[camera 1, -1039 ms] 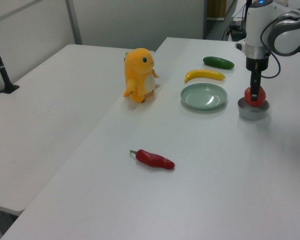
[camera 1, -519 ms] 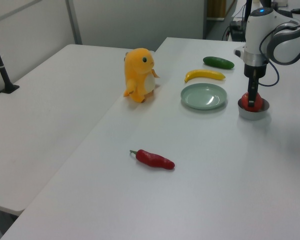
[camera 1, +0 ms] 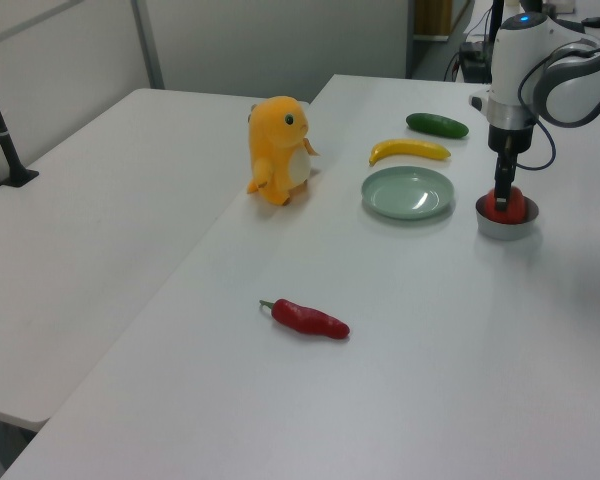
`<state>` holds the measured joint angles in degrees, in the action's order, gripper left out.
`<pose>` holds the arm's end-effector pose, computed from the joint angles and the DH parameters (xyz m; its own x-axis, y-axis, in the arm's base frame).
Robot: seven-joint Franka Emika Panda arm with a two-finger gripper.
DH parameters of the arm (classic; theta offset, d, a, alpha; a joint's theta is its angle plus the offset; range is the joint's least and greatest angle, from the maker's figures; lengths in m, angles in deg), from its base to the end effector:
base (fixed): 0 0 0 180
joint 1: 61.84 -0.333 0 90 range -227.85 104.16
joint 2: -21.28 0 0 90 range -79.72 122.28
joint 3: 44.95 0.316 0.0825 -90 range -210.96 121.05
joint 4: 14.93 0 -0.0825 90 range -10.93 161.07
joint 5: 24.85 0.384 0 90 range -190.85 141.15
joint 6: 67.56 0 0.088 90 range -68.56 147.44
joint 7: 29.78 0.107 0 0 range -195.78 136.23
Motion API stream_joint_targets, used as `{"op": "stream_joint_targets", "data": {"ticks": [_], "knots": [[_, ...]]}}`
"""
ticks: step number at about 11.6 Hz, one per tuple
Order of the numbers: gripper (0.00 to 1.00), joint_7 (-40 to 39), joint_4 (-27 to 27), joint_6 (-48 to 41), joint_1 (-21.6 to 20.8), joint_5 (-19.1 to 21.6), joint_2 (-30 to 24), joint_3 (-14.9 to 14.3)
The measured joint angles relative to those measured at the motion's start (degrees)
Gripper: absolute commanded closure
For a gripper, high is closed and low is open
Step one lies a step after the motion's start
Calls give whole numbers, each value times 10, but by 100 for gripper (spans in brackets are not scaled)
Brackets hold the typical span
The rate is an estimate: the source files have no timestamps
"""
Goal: Put the red apple in the bowl
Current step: 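Lower the red apple into the grey metal bowl, then open the gripper to release the apple and raise it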
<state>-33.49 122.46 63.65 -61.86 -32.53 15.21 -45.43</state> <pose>0.4794 -0.0069 0.3573 0.9895 0.1441 -0.0127 0.1447 -0.9845 0.0989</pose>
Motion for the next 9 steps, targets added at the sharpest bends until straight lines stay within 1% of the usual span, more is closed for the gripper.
{"op": "stream_joint_targets", "data": {"ticks": [3,5,6,7,8,9], "knots": [[0,7,-7,0,0,0,-1,0],[0,29,-29,-1,0,0,-3,0],[0,42,-52,-17,-1,0,-4,0],[0,54,-86,-49,-2,0,-5,0],[0,64,-128,-88,-2,6,-6,0],[0,72,-170,-123,-3,21,-6,0]]}}
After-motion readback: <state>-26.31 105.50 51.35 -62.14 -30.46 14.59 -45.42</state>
